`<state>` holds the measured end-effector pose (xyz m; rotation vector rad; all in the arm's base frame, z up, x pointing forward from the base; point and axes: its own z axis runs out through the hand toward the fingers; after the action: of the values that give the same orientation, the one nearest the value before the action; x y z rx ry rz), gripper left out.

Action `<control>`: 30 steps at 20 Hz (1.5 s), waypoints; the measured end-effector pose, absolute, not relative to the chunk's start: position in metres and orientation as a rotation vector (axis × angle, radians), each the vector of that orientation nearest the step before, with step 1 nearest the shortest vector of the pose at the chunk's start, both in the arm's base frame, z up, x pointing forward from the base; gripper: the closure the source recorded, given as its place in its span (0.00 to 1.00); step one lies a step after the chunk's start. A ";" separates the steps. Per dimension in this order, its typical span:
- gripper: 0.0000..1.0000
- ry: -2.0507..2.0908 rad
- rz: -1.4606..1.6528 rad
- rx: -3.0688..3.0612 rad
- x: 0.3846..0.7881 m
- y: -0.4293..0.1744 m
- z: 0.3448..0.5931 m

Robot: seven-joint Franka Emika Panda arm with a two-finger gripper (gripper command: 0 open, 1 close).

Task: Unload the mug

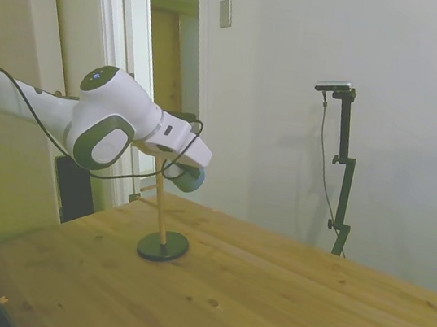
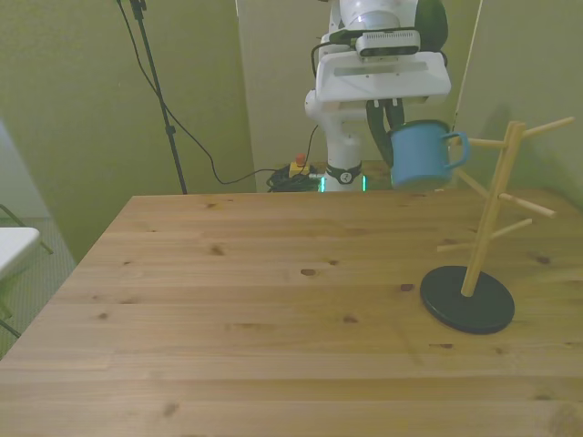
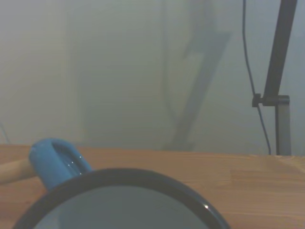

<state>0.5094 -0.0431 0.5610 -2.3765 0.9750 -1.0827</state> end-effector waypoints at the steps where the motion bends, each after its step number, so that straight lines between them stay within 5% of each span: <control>1: 1.00 0.983 -1.081 -2.365 0.508 -0.048 0.562; 6: 1.00 1.015 -1.026 -2.367 0.490 -0.071 0.553; 14: 1.00 0.941 -0.783 -2.548 0.441 -0.054 0.496; 24: 1.00 1.041 -0.432 -2.777 0.458 -0.061 0.405; 30: 1.00 1.121 -0.299 -2.831 0.469 -0.066 0.391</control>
<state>0.4689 -0.0663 0.3914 -2.8309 1.1209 -0.2989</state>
